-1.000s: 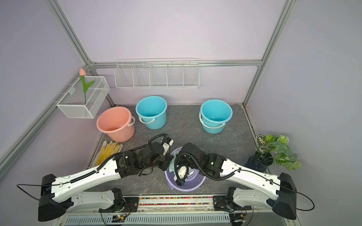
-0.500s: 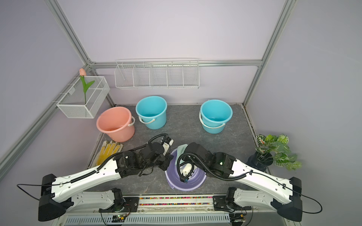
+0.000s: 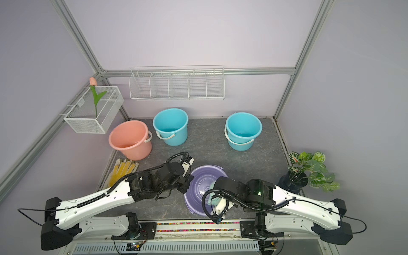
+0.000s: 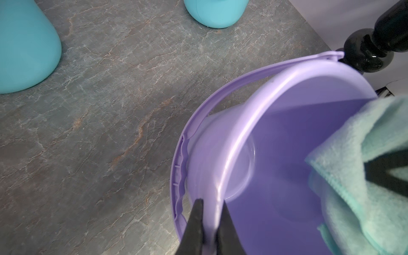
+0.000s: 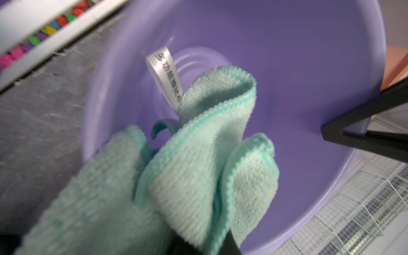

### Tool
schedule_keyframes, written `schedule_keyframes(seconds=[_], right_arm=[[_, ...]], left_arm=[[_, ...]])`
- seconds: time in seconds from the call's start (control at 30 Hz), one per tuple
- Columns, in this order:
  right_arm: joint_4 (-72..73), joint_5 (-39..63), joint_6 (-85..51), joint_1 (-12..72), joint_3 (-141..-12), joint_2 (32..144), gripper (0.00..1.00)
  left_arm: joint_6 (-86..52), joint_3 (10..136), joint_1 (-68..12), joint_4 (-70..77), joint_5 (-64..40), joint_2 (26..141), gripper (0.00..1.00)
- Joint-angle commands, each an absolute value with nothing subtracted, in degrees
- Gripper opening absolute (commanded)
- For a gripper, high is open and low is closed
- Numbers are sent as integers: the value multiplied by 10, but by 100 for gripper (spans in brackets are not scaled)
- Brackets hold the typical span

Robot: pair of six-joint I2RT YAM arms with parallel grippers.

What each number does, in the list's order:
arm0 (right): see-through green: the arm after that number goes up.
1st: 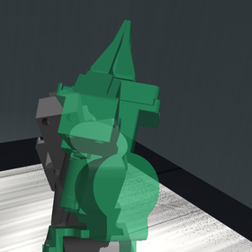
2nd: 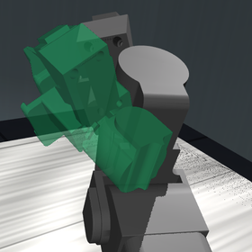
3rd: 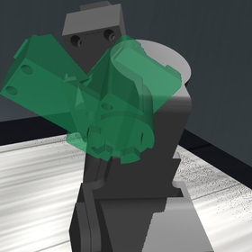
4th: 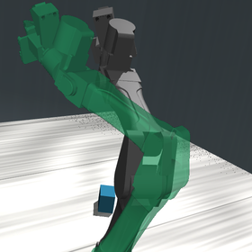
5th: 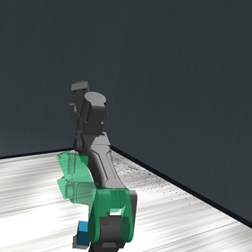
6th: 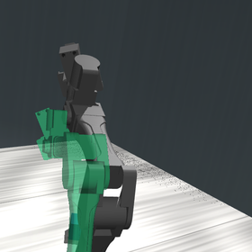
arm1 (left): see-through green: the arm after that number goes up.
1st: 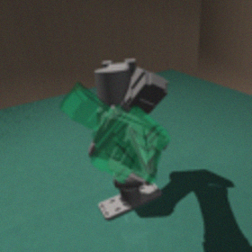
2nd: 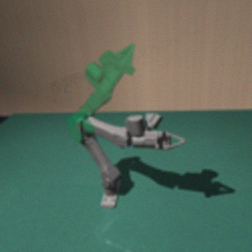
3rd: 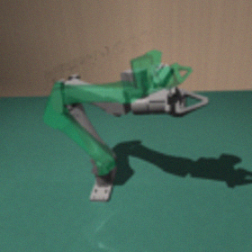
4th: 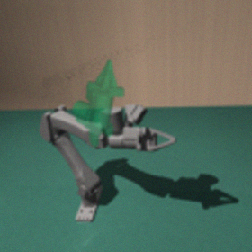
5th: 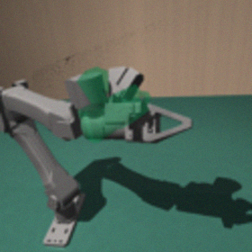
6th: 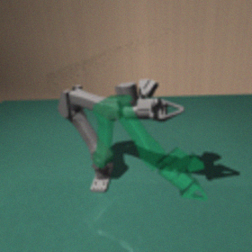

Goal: Wipe the inside of the bucket with a cloth
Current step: Wipe the dirt from the inside of the bucket.

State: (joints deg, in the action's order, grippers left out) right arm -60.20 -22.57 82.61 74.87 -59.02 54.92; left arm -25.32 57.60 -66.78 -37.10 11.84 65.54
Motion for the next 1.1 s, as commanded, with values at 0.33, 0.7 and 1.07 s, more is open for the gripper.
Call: schedule_keyframes(seconds=[0.33, 0.7, 1.07], right_arm=[[-441, 16, 627, 806, -519, 578, 7], [-123, -129, 668, 806, -476, 677, 7], [-181, -194, 830, 764, -555, 694, 7]], left_arm=[[-270, 591, -669, -357, 144, 640, 0], [-278, 589, -669, -350, 127, 642, 0], [-282, 579, -669, -350, 117, 636, 0]])
